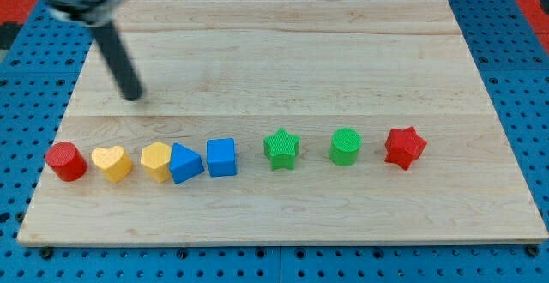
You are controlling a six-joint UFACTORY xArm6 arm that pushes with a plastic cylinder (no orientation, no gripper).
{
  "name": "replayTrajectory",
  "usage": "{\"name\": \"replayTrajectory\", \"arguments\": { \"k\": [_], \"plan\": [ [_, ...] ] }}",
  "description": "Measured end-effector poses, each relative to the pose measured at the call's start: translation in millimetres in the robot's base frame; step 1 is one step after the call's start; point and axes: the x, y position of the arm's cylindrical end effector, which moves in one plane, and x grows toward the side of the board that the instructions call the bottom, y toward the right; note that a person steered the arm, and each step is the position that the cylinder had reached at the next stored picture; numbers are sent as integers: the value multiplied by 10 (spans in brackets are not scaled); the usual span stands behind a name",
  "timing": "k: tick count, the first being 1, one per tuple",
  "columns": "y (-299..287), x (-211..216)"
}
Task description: Nudge the red star down a bit
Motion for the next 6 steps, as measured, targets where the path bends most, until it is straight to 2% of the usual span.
{"name": "replayTrajectory", "arguments": {
  "k": [1, 2, 6],
  "plan": [
    [1432, -58],
    [2542, -238],
    [2551, -279]
  ]
}}
